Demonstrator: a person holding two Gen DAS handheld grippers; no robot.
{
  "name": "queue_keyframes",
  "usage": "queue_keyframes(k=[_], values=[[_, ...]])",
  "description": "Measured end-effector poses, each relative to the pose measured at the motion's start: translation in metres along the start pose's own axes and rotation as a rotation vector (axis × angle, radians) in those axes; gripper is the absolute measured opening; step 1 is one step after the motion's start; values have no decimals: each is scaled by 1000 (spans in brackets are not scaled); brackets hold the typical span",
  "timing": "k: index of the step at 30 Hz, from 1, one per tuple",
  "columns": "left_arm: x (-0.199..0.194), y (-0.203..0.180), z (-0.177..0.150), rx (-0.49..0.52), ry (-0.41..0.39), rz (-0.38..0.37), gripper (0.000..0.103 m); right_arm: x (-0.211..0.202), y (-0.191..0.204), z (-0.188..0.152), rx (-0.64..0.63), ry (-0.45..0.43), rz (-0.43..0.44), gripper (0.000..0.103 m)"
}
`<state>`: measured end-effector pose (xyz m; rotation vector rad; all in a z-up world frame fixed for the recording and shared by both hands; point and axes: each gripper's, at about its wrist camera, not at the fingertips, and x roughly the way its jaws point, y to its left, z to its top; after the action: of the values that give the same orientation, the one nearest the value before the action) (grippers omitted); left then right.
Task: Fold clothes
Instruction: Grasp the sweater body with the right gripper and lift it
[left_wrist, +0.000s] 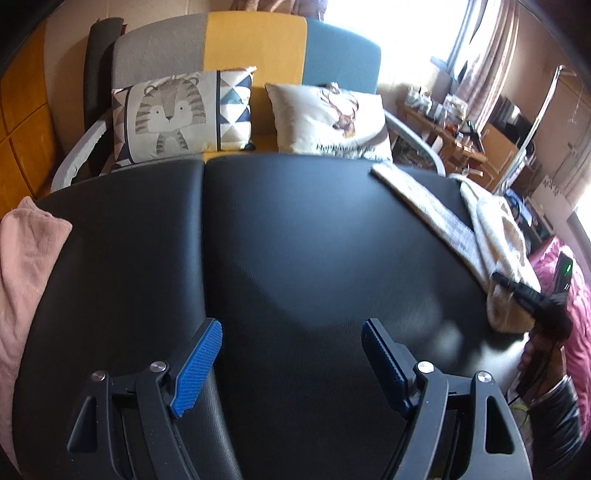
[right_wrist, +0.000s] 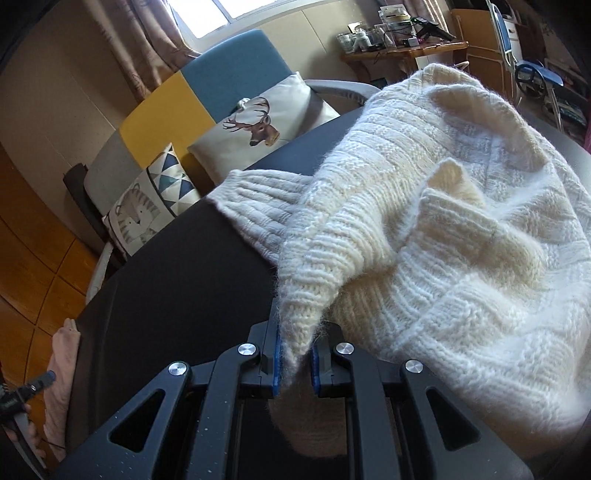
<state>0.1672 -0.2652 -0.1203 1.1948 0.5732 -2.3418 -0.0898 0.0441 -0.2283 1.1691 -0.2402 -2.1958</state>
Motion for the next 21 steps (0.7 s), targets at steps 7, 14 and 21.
queue_keyframes(k=[7,14,21], values=[[12,9,-30,2,65,-1,80,-2,44,-28,-24,26,56,12],[6,32,-49,-10,59,9,80,5,102,-60,-66,62,140,12],[0,63,-72,-50,53,-2,80,7,155,-84,-107,92,206,12]])
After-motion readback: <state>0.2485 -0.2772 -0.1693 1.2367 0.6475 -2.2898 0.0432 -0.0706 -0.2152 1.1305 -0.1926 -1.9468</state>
